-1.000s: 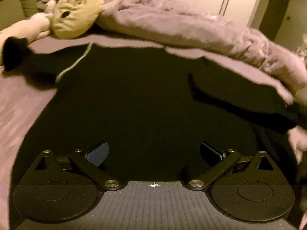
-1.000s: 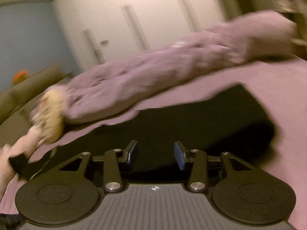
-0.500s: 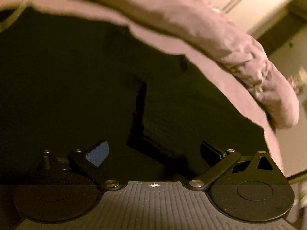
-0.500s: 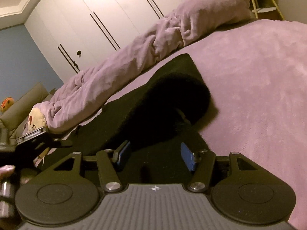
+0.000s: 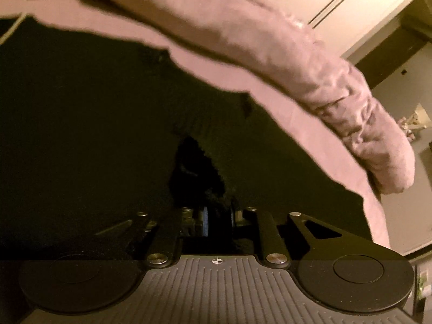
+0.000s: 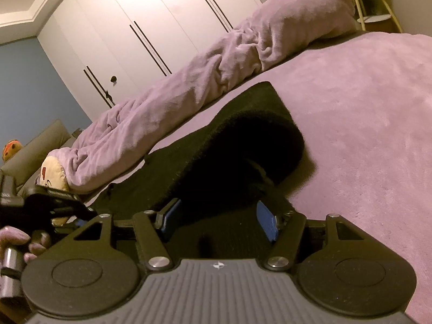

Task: Fold small clothes

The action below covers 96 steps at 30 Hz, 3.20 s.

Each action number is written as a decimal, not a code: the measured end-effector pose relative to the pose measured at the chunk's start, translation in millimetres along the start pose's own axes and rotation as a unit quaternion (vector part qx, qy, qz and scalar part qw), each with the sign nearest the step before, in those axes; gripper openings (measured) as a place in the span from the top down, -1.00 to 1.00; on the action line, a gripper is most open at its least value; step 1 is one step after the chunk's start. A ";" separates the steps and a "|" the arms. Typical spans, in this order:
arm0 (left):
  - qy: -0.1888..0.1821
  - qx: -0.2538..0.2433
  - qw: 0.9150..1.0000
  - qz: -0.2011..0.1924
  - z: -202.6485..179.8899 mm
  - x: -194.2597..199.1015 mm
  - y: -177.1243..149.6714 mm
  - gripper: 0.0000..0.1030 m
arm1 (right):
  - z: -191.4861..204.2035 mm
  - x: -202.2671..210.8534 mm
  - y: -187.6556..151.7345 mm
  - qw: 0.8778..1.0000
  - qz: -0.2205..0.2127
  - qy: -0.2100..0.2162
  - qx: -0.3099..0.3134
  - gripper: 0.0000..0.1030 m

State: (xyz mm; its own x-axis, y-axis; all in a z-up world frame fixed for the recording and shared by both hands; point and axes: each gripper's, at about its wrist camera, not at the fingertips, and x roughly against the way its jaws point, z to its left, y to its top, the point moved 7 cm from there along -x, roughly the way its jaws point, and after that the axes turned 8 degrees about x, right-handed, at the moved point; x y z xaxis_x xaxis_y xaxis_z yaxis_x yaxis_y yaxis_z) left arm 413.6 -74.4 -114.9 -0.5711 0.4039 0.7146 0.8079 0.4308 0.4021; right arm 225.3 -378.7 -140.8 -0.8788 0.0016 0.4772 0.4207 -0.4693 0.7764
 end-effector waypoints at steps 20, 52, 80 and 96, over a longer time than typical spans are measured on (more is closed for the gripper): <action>0.141 -0.101 0.976 -0.131 53.2 59.6 41.0 -0.39 | 2.9 -3.8 -0.2 1.000 -0.002 -0.008 0.010 -0.25; 0.230 -0.126 0.958 -0.113 94.1 24.7 38.0 0.10 | 19.8 -13.4 -7.9 0.997 -0.004 -0.029 0.070 -0.40; 0.225 0.019 0.960 -0.168 287.4 178.3 56.3 -0.85 | 49.1 -29.0 -29.3 0.974 0.013 -0.100 0.204 -0.87; 0.161 0.177 0.934 -0.264 354.5 219.0 215.5 -0.90 | 50.3 -35.1 -33.5 0.966 0.017 -0.123 0.229 -0.91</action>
State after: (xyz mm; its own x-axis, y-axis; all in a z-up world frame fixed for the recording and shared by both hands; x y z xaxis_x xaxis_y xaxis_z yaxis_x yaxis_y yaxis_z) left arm 411.0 392.9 -74.6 -0.7569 -0.1795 0.6284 0.2946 0.7646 0.5733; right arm 253.4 -318.6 -162.9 -0.8061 0.2301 0.5453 0.5532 -0.0342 0.8323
